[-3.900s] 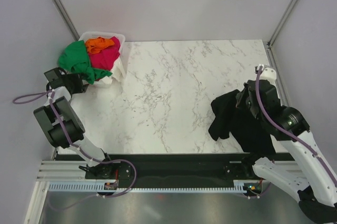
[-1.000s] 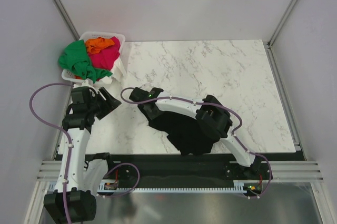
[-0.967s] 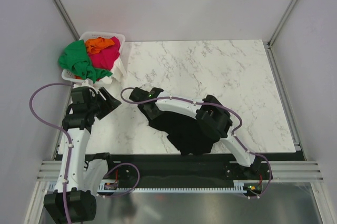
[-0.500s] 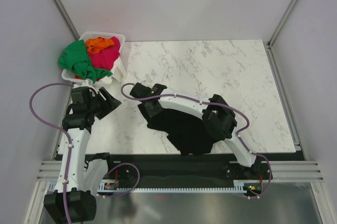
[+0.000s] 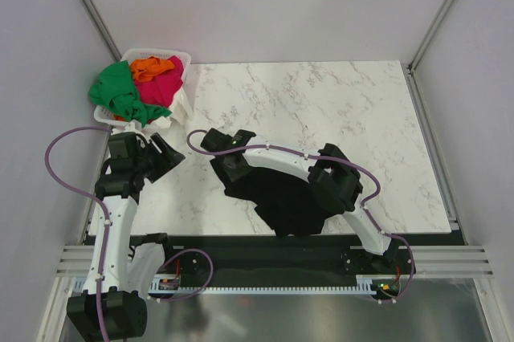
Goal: Fold and stack the t-shirts
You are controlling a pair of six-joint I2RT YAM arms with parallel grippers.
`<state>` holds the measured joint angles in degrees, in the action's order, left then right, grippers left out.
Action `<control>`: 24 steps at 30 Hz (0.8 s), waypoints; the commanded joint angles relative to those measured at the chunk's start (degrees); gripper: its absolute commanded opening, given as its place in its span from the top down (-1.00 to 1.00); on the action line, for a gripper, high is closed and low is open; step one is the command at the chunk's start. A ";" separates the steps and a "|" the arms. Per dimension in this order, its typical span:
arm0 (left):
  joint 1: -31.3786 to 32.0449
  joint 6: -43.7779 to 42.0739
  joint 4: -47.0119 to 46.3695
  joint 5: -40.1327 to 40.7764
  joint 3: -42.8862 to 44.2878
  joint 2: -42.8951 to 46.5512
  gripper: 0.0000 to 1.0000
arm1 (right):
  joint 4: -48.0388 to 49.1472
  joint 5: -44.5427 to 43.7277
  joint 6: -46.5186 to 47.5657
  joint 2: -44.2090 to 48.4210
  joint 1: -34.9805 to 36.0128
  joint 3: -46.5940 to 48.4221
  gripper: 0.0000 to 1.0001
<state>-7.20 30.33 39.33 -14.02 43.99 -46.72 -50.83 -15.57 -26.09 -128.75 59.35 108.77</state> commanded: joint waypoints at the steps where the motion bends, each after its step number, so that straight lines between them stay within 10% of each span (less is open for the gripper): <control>1: 0.26 -2.20 -0.84 -0.83 0.57 0.40 -0.34 | 2.04 0.46 -0.02 0.96 -0.29 0.21 0.35; 7: 0.17 -2.20 -0.84 -0.83 0.49 0.22 -0.34 | 4.25 2.74 0.42 -1.06 -0.73 0.56 1.00; 17: 0.26 -2.20 -0.84 -0.57 0.49 0.23 -0.33 | -0.23 -3.40 2.35 9.02 -4.85 2.23 1.00; 24: 0.17 -2.11 -0.75 -0.30 0.40 0.84 -0.33 | -3.40 -11.49 2.00 37.81 -13.11 -10.30 1.00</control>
<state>-7.20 30.33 39.33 -14.00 43.97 -46.72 -52.12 -20.64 -24.36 -106.30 49.69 103.20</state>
